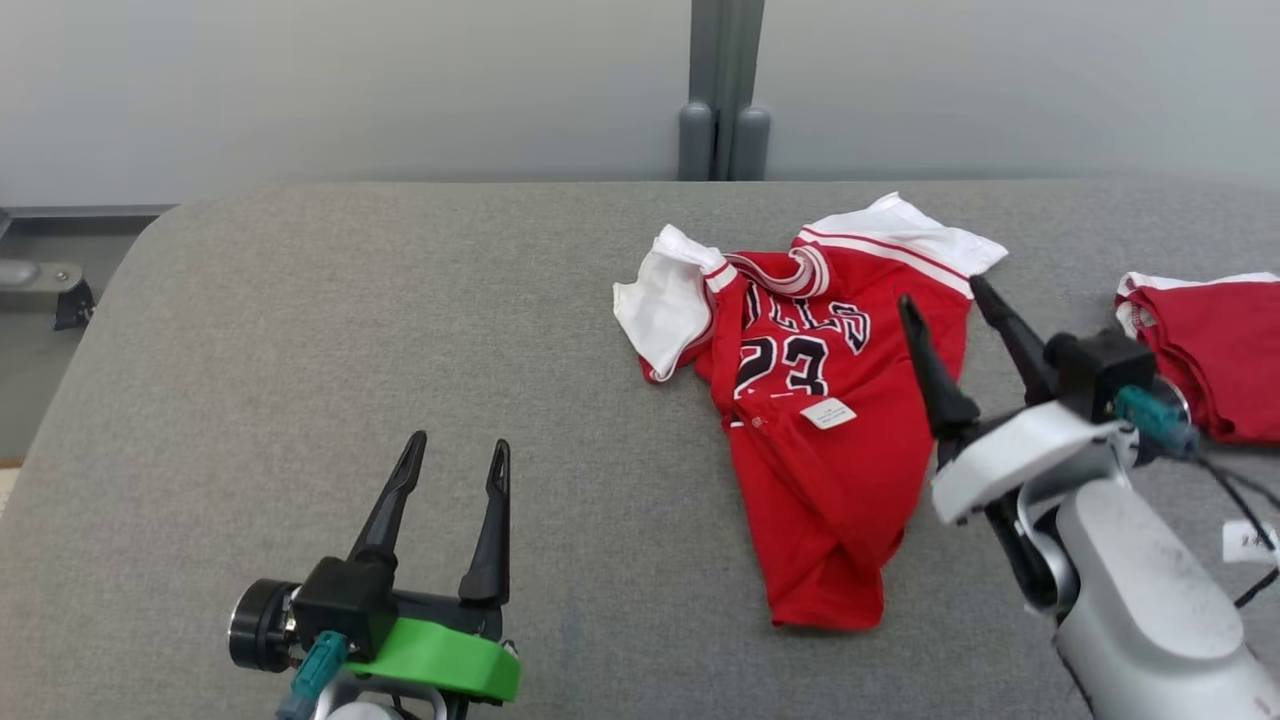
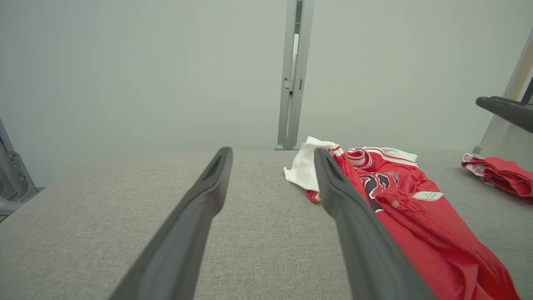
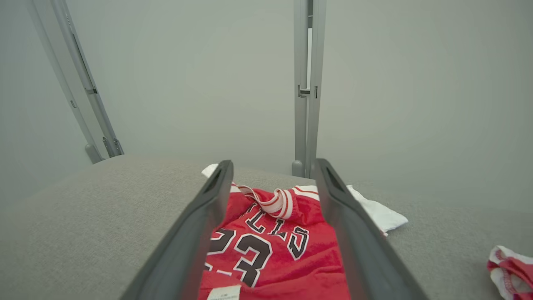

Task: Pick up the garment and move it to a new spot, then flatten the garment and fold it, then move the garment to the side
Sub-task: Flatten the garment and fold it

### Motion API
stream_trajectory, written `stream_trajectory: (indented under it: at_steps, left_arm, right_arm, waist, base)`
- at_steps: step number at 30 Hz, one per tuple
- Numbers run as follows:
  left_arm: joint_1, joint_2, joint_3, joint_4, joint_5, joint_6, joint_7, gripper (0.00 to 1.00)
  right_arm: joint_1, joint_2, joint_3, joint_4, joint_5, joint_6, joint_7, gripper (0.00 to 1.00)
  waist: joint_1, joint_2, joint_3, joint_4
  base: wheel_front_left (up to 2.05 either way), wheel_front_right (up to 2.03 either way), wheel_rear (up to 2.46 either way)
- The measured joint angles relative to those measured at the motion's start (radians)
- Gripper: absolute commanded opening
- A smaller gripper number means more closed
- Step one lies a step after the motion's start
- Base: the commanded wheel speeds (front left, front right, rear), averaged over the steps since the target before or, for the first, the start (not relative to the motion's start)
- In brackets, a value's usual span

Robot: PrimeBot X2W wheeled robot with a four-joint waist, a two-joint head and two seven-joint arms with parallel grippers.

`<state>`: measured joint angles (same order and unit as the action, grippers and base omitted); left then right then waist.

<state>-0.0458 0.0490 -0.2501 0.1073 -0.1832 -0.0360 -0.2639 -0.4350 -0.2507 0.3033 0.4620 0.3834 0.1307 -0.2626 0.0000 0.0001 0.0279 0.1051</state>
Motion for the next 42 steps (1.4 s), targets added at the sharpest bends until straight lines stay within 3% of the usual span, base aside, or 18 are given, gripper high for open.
stream_trajectory:
  at_steps: [10,20,31,41,42]
  left_arm:
    - [0.045,0.000,0.037,-0.002,0.013,-0.005,0.000,1.00]
    - [0.053,0.000,0.026,0.005,0.013,-0.014,0.000,1.00]
    - [0.008,0.000,-0.032,0.026,0.007,-0.018,0.000,1.00]
    - [0.000,0.000,-0.043,0.040,-0.001,-0.015,0.000,1.00]
    - [0.000,0.000,-0.043,0.040,-0.001,-0.013,0.000,1.00]
  right_arm:
    - [0.267,0.119,-0.117,-0.170,-0.136,0.000,0.000,1.00]
    - [0.284,0.141,-0.105,-0.165,-0.207,0.000,0.000,1.00]
    - [0.129,0.119,0.027,0.028,-0.243,0.000,0.050,1.00]
    - [0.011,0.120,0.029,0.269,-0.264,0.000,0.067,1.00]
    - [0.003,0.126,0.026,0.286,-0.263,0.000,0.066,0.23]
  waist:
    - [0.0000,0.0000,-0.029,-0.070]
    - [0.0000,0.0000,-0.014,-0.062]
    - [0.0000,0.0000,0.037,0.027]
    - [0.0000,0.0000,0.075,0.124]
    - [0.0000,0.0000,0.077,0.129]
  base:
    - [0.00,0.00,0.00]
    - [0.00,0.00,0.00]
    - [0.00,0.00,0.00]
    - [0.00,0.00,0.00]
    - [0.00,0.00,0.00]
